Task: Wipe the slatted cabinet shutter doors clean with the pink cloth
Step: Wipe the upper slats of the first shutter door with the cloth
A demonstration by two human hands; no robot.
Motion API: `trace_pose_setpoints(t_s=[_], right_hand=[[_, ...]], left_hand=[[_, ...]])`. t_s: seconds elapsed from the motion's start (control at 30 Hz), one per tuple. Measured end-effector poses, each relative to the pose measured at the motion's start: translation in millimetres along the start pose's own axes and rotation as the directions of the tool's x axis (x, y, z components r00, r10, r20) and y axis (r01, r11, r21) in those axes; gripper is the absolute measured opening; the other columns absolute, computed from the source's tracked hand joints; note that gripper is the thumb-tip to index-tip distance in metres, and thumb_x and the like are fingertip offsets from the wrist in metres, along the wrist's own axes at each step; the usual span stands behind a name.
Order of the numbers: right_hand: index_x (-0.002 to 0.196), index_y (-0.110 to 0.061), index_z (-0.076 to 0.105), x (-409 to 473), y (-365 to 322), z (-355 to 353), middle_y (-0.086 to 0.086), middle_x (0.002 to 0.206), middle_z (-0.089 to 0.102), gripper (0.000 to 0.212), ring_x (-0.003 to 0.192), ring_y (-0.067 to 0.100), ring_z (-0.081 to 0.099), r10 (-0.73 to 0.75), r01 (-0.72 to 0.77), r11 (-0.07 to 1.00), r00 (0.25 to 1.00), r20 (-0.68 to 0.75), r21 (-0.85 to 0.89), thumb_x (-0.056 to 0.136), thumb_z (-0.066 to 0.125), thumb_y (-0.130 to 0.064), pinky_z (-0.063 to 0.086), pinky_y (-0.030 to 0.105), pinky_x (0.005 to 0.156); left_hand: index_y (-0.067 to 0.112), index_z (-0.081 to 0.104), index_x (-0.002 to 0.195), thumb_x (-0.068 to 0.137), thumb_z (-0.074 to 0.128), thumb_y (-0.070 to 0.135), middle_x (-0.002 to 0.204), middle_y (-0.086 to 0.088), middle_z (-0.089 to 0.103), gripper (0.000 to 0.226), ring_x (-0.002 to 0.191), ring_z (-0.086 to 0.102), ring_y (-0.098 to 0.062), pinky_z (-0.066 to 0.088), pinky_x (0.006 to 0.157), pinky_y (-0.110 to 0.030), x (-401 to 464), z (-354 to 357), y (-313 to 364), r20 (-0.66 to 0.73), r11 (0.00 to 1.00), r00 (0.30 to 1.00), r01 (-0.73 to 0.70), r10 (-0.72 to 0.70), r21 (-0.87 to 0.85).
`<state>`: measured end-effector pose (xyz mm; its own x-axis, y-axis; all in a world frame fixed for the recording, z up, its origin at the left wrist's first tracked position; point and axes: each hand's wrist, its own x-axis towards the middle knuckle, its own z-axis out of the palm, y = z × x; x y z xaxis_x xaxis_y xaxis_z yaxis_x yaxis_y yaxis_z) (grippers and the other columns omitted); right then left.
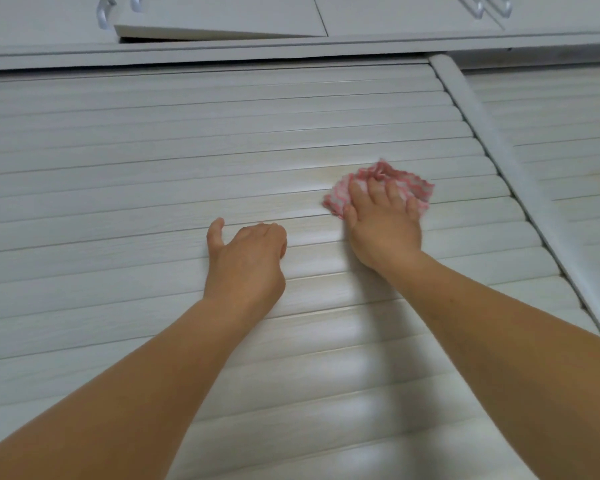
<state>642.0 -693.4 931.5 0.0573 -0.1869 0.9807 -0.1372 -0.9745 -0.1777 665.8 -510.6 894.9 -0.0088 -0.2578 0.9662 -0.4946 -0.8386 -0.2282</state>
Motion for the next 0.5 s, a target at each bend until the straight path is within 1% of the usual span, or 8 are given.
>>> trace_pose_setpoints(t_s=[0.13, 0.2, 0.27, 0.33, 0.5], right_hand=[[0.15, -0.031, 0.015, -12.2, -36.8, 9.0, -0.006, 0.159, 0.01, 0.049, 0.146, 0.018, 0.002, -0.157, 0.156, 0.987, 0.988, 0.002, 0.035, 0.102, 0.02, -0.039, 0.0, 0.044, 0.114], [0.15, -0.033, 0.014, -14.2, -29.6, 7.3, -0.007, 0.159, 0.009, 0.049, 0.146, 0.017, 0.002, -0.213, 0.213, 0.977, 0.977, 0.006, 0.026, 0.102, 0.02, -0.04, 0.001, 0.041, 0.115], [0.151, -0.034, 0.013, -14.5, -13.1, 4.6, -0.008, 0.159, 0.008, 0.049, 0.146, 0.016, 0.002, -0.24, 0.24, 0.971, 0.971, 0.019, 0.004, 0.102, 0.02, -0.041, 0.001, 0.039, 0.115], [0.151, -0.034, 0.012, -14.1, 6.2, 0.9, -0.008, 0.159, 0.007, 0.05, 0.146, 0.016, 0.001, -0.215, 0.215, 0.977, 0.976, 0.028, 0.001, 0.102, 0.02, -0.041, 0.0, 0.039, 0.116], [0.151, -0.033, 0.011, -3.1, 54.7, -10.1, -0.006, 0.16, 0.007, 0.05, 0.146, 0.018, 0.003, -0.091, 0.091, 0.996, 0.996, 0.026, 0.011, 0.102, 0.02, -0.04, 0.002, 0.042, 0.117]], left_hand=[[0.022, 0.042, 0.094, 0.077, 0.033, -0.002, 0.09, 0.006, 0.05, 0.031, 0.101, 0.051, -0.018, -0.001, 0.111, -0.044, -1.0, 2.8, 5.6, -0.053, 0.998, 0.998, 0.028, -0.025, 0.055], [0.02, 0.043, 0.099, 0.076, 0.031, -0.002, 0.092, 0.003, 0.052, 0.034, 0.1, 0.052, -0.019, -0.001, 0.111, -0.046, -1.2, 4.4, 11.2, -0.065, 0.996, 0.997, 0.038, -0.033, 0.079], [0.019, 0.042, 0.101, 0.074, 0.029, -0.003, 0.094, 0.002, 0.052, 0.037, 0.098, 0.052, -0.019, -0.001, 0.111, -0.047, -2.4, 4.7, 15.1, -0.065, 0.994, 0.997, 0.052, -0.046, 0.099], [0.018, 0.042, 0.102, 0.073, 0.029, -0.004, 0.094, 0.001, 0.051, 0.038, 0.096, 0.051, -0.019, -0.001, 0.112, -0.048, -3.0, 6.0, 19.0, -0.065, 0.991, 0.996, 0.062, -0.054, 0.121], [0.017, 0.041, 0.101, 0.074, 0.029, -0.004, 0.085, 0.002, 0.047, 0.036, 0.086, 0.049, -0.019, 0.0, 0.112, -0.049, -3.4, 7.4, 23.0, -0.088, 0.984, 0.994, 0.075, -0.061, 0.159]])
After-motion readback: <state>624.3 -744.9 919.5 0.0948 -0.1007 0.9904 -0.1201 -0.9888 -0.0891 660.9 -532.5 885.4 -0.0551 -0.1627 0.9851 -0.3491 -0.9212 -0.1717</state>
